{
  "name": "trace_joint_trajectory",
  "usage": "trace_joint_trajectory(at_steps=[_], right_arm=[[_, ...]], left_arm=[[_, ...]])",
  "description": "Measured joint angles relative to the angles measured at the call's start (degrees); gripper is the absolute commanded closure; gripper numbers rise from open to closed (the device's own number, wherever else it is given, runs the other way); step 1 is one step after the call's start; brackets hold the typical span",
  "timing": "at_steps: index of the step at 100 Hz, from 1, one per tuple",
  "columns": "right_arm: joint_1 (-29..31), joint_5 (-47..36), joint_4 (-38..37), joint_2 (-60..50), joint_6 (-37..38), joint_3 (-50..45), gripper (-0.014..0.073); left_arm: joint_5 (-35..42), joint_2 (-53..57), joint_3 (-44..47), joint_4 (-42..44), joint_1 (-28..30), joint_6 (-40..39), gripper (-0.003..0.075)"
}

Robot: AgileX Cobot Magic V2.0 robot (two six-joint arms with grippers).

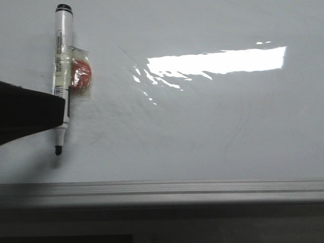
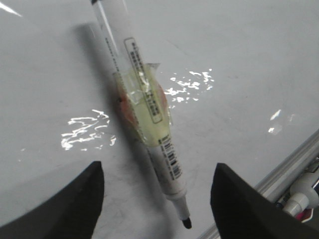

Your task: Write number 9 on whiteboard

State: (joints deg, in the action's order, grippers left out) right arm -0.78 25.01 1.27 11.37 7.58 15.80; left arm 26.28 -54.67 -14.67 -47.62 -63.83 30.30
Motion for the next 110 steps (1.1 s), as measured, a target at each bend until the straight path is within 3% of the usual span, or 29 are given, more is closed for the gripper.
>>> trace_joint_trajectory(at_steps=[15,32,47,69,86,97,110], right_arm=[[0.0,0.0,0.0,0.0,0.0,0.0,0.0657],[0.0,0.1,0.0,0.0,0.0,0.0,0.0657],[-1.0,1.1,0.0,0.0,0.0,0.0,0.0657],[-7.6,1.8,0.0,1.3,0.0,0.0,0.0657],[-15.9,4.7,1.7,7.4,-6.3,4.6,0.0645],[-23.3,5.7,6.5,14.0,-14.1,10.4,0.0523],[-33.1,6.3,10.6,22.7,-18.0,16.8,0.0276]], left_arm=[[3.2,-3.0,-0.6,-0.1,-0.4,-2.2,0.0321],[4.6,-6.4,-2.6,0.1,-0.4,-2.4,0.0517],[4.8,-9.7,-3.9,0.4,-0.7,-2.4,0.0621],[4.4,-11.3,-4.5,0.3,-1.1,-2.5,0.0739],[1.4,-10.1,-4.5,0.4,-1.1,-2.5,0.0741],[-2.1,-8.0,-4.3,1.6,-1.0,-1.7,0.0741],[-5.8,-4.4,-3.9,4.5,-0.7,2.8,0.0741]])
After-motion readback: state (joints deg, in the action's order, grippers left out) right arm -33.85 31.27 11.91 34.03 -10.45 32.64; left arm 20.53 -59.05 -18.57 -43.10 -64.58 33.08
